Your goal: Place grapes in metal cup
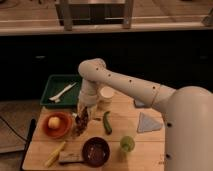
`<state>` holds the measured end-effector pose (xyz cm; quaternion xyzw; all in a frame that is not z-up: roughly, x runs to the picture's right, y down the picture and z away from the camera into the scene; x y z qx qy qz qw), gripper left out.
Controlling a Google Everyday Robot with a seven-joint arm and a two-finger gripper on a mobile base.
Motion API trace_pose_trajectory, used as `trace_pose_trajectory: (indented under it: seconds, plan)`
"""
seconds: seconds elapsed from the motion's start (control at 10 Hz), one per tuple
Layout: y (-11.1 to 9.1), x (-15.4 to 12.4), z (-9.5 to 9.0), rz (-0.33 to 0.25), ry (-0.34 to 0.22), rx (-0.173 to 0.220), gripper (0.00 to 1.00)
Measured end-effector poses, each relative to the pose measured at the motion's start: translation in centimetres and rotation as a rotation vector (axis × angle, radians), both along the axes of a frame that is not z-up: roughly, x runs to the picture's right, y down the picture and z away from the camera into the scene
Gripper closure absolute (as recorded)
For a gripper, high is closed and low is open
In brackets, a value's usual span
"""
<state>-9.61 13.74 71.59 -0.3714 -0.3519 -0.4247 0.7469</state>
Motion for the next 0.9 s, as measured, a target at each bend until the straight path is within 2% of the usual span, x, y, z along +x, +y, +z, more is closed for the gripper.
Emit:
trace_pose_trajectory:
  seconds: [0.2, 0.3, 0.9]
  plan:
    - [-0.3, -0.5, 0.3, -0.011, -0.007, 0.002, 0.26]
    - [-0.3, -0.7, 0.4, -0.014, -0.010, 0.001, 0.22]
    - [-1.2, -1.2, 1.1, -0.026, -0.017, 0.001, 0.20]
